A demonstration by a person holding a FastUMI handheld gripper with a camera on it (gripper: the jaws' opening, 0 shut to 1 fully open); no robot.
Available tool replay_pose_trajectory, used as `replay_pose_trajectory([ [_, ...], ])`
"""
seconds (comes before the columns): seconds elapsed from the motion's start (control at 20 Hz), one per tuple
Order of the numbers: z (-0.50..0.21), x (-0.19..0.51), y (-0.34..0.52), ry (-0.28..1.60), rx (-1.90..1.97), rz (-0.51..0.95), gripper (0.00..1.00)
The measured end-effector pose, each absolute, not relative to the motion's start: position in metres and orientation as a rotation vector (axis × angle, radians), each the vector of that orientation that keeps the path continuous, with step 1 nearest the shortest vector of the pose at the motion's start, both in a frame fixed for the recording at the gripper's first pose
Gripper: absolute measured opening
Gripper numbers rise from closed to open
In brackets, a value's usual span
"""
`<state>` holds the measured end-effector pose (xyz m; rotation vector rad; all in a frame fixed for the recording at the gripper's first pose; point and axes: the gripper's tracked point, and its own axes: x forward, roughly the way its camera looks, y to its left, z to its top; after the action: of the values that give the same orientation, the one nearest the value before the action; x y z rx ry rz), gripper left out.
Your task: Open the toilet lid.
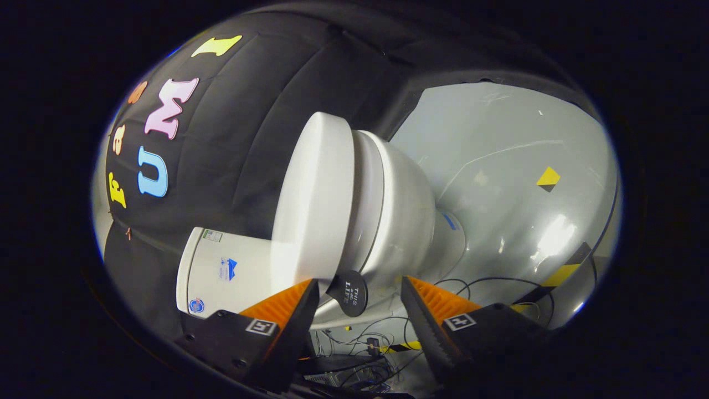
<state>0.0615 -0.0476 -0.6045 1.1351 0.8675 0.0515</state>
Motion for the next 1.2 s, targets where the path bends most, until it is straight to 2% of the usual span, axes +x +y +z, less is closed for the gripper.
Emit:
replay_pose_trajectory([
  [0.05, -0.603, 0.064, -0.045, 0.870, 1.155, 0.065, 0.72],
  [0.2, -0.599, 0.065, -0.040, 0.842, 1.165, 0.123, 0.35],
  [0.3, -0.594, 0.064, -0.044, 0.840, 1.172, 0.107, 0.09],
  [0.7, -0.553, 0.072, -0.044, 0.879, 1.003, -0.020, 0.09],
  [1.2, -0.452, 0.085, -0.012, 0.786, 0.789, -0.030, 0.05],
])
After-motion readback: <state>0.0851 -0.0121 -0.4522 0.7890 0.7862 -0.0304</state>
